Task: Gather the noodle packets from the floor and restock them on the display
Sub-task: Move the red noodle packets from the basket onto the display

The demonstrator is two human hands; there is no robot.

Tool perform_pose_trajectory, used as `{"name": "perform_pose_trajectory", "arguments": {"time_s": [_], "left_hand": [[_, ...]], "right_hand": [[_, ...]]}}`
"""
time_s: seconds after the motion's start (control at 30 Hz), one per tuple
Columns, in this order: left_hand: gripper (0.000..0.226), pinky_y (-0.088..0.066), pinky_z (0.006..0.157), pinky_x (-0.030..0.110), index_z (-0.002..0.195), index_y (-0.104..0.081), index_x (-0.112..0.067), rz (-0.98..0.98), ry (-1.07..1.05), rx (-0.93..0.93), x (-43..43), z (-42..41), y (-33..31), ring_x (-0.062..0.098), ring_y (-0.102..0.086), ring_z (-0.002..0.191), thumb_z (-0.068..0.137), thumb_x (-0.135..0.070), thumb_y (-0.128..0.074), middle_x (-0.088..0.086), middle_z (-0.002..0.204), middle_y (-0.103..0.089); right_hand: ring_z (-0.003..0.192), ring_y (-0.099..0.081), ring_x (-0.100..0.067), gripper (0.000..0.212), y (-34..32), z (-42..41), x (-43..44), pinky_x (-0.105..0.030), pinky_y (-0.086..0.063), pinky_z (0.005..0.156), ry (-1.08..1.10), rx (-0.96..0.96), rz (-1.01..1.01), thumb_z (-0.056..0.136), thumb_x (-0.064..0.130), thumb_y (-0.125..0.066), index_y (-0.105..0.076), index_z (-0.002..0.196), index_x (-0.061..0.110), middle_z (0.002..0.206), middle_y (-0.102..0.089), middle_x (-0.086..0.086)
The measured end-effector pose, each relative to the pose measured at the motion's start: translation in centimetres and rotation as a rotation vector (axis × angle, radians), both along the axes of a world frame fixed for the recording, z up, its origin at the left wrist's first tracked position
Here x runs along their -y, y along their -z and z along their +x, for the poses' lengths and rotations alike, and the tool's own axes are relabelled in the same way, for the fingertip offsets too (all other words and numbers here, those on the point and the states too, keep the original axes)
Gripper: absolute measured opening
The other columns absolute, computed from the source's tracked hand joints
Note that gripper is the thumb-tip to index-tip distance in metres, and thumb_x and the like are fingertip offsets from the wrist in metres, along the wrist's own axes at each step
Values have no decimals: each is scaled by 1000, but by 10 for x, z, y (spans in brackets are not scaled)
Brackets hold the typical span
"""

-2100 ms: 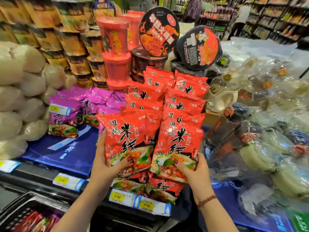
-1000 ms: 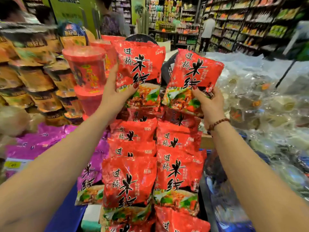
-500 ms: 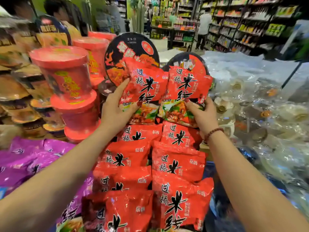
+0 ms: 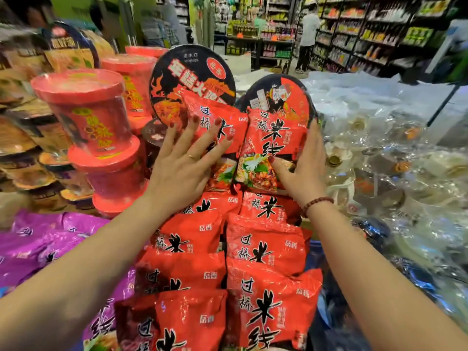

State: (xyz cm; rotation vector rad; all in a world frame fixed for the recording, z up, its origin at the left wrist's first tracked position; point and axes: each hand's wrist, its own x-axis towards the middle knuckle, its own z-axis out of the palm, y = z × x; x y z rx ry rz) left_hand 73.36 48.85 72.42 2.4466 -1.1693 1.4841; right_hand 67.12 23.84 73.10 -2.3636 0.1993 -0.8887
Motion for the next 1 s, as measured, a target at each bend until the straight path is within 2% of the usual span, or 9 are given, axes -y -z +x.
{"name": "perform_pose_trajectory", "arguments": {"time_s": [0.07,0.13,0.2,0.3,0.5,0.6,0.7,0.77,1.0], "left_hand": [[55,-8,118,49,148,-39,-22,60,-57,-52,2,2,1,31,-17,148,95,-36,-48,6,158,-27],[57,-7,119,46,149,-38,-22,84,-98,-121,1,3,3,31,-20,147,96,-43,-43,7,159,-25],[59,-9,119,46,150,-35,-23,100,-111,-163,0,4,4,31,-18,148,97,-46,-39,8,160,-24],[60,-9,120,46,151,-33,-23,119,-121,-202,2,4,5,30,-17,148,97,-48,-37,8,160,-22],[62,-13,117,48,150,-36,-22,186,-168,-286,2,-7,-6,34,-22,146,94,-49,-35,11,158,-28],[63,-19,116,50,146,-42,-20,222,-164,-330,-4,-20,-23,35,-28,143,89,-48,-37,13,153,-37],[59,-33,110,54,137,-53,-14,185,-122,-374,-19,-40,-39,38,-40,135,86,-41,-43,16,142,-49],[53,-43,102,53,130,-58,-9,130,-96,-391,-33,-56,-46,40,-48,127,86,-36,-46,18,133,-57],[43,-49,86,44,116,-65,-4,27,-207,-353,-103,-128,-44,36,-58,106,84,-30,-52,14,112,-64]], "right_hand": [[148,-3,-26,85,-2,1,0,-40,-8,119,-8,10,-276,89,42,-59,-9,154,19,161,-4,-12],[148,-1,-30,71,0,5,-2,-46,-8,119,-57,-57,-444,92,49,-43,-15,153,28,162,-3,-10],[148,1,-29,65,4,8,-4,-47,-6,119,-82,-151,-511,92,56,-28,-17,152,34,162,-3,-5],[148,3,-27,65,7,8,-5,-45,-3,119,-66,-198,-541,92,60,-21,-14,152,36,162,-1,-2],[149,2,-26,61,-7,1,-9,-44,-2,119,-62,-242,-569,97,53,-34,-16,152,35,162,-2,-2],[145,-18,-27,59,-20,-8,-17,-43,-14,118,-90,-170,-558,96,47,-44,-29,149,26,158,-22,-7],[132,-39,-27,53,-31,-24,-32,-43,-30,108,-151,-53,-527,93,42,-51,-45,140,17,143,-45,-7],[122,-47,-26,51,-37,-37,-46,-43,-39,101,-203,9,-509,91,44,-47,-52,132,15,131,-54,-5],[100,-59,-30,42,-39,-83,-125,-45,-49,82,-519,156,-491,83,39,-48,-63,111,12,105,-64,-7]]}}
